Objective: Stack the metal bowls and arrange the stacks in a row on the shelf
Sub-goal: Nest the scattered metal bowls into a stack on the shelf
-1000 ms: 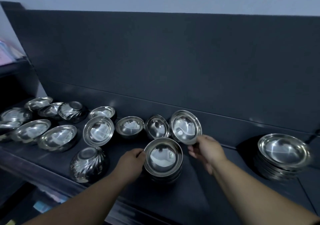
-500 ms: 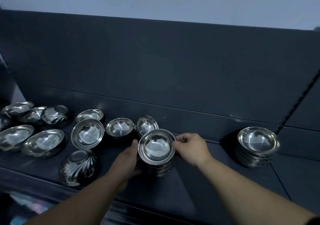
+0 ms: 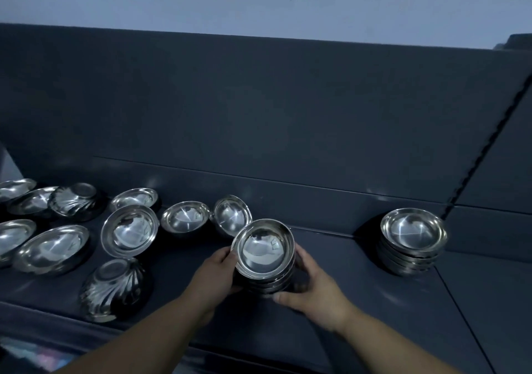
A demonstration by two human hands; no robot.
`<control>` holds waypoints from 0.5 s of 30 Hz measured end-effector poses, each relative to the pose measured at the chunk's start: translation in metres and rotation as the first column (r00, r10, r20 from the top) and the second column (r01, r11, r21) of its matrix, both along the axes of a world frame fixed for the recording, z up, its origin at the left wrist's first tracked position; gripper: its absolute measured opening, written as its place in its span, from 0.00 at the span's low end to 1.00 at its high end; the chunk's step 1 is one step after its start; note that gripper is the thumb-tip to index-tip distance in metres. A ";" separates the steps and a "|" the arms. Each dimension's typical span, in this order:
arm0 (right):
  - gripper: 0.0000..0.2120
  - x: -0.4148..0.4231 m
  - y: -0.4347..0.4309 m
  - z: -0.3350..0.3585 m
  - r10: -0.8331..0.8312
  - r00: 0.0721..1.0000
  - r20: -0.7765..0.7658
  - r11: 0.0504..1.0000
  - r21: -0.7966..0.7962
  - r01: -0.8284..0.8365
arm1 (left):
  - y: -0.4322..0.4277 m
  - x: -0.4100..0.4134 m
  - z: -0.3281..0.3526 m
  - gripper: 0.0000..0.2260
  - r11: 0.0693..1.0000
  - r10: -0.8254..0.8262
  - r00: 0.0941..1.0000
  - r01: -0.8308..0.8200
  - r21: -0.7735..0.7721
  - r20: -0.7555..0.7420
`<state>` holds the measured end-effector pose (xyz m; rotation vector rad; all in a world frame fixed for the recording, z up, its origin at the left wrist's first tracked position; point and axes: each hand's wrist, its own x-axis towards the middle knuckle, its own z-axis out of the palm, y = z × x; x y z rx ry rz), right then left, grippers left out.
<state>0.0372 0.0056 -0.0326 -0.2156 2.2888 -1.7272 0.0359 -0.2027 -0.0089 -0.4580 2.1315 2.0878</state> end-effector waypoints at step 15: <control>0.43 -0.011 0.110 -0.002 -0.298 0.943 -0.148 0.918 0.227 0.325 | 0.135 -0.041 0.004 0.14 0.979 -0.155 0.987 0.159 0.125 -0.039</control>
